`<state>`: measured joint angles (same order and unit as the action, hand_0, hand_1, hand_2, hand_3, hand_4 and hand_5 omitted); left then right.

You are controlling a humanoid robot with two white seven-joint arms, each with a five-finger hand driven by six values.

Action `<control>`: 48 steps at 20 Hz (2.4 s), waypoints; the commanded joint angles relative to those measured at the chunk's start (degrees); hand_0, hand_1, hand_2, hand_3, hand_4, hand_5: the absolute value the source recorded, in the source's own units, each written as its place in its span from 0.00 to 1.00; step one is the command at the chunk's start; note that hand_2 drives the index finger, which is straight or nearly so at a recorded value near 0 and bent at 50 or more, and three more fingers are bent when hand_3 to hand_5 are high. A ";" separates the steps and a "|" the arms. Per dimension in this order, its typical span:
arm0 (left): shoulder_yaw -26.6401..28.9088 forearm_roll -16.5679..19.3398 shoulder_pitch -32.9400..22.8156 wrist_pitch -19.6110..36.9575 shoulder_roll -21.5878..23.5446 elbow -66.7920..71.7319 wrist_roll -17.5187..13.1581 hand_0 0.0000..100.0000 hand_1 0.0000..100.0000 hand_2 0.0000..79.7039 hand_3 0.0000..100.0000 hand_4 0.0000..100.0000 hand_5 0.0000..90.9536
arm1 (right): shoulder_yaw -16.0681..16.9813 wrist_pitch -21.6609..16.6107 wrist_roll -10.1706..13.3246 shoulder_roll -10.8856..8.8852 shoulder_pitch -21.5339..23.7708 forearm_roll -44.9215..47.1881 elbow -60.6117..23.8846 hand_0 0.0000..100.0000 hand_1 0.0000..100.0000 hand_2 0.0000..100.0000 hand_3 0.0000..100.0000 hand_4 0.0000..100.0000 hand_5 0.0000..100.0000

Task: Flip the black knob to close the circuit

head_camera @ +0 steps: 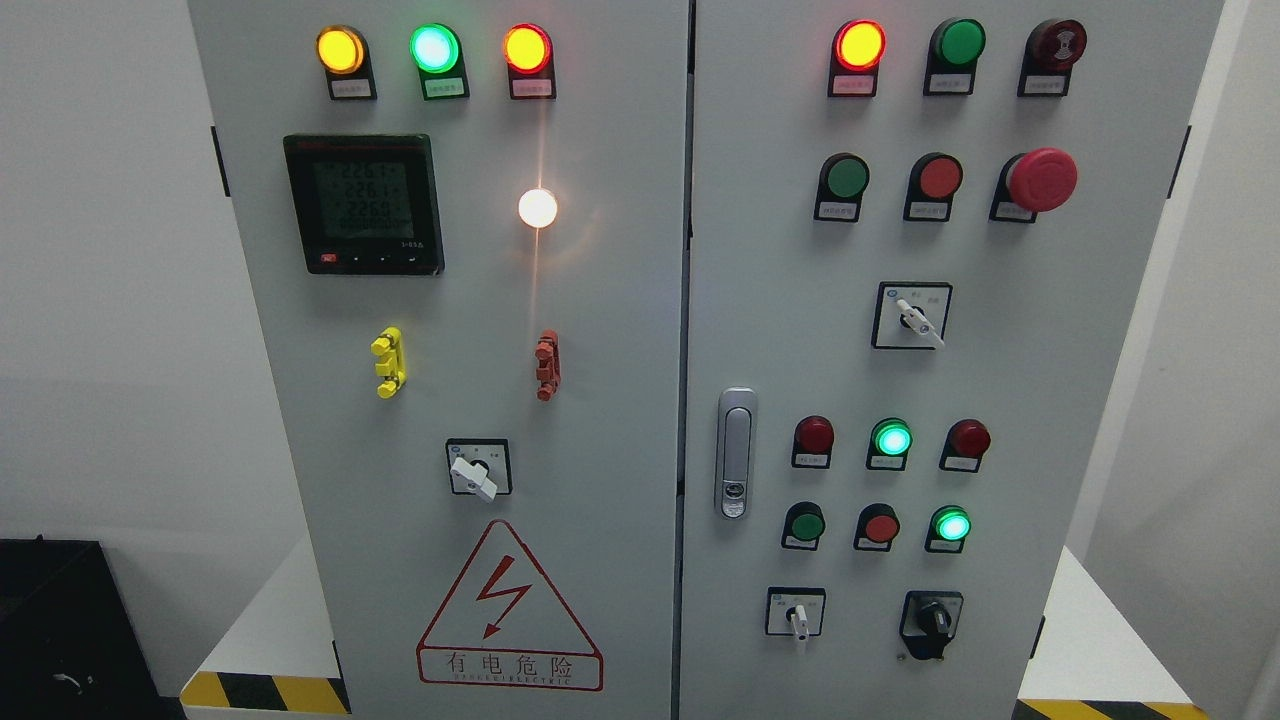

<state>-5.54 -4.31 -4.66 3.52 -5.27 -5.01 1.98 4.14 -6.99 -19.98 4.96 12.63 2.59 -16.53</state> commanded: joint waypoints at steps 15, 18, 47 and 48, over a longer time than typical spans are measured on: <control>0.00 0.00 0.00 0.00 0.00 0.00 0.04 0.12 0.56 0.00 0.00 0.00 0.00 | -0.01 0.22 2.05 0.13 -0.06 -10.66 -8.06 0.00 0.13 0.00 0.00 0.00 0.00; 0.00 0.00 0.00 0.00 0.00 0.00 0.04 0.12 0.56 0.00 0.00 0.00 0.00 | 0.26 2.06 3.01 0.13 -0.06 -15.58 -16.23 0.00 0.13 0.00 0.00 0.00 0.00; 0.00 0.00 0.00 0.00 0.00 0.00 0.04 0.12 0.56 0.00 0.00 0.00 0.00 | 8.78 7.07 3.54 -0.31 -1.20 -66.74 -82.95 0.00 0.00 0.88 1.00 0.89 0.86; 0.00 0.00 0.00 0.00 0.00 0.00 0.04 0.12 0.56 0.00 0.00 0.00 0.00 | 8.78 7.94 3.46 -0.31 -1.29 -67.27 -84.62 0.00 0.00 0.89 1.00 0.89 0.87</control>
<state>-5.54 -4.31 -4.66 3.52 -5.27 -5.01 1.98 9.73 -0.38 -16.54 4.19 11.57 -58.29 -78.62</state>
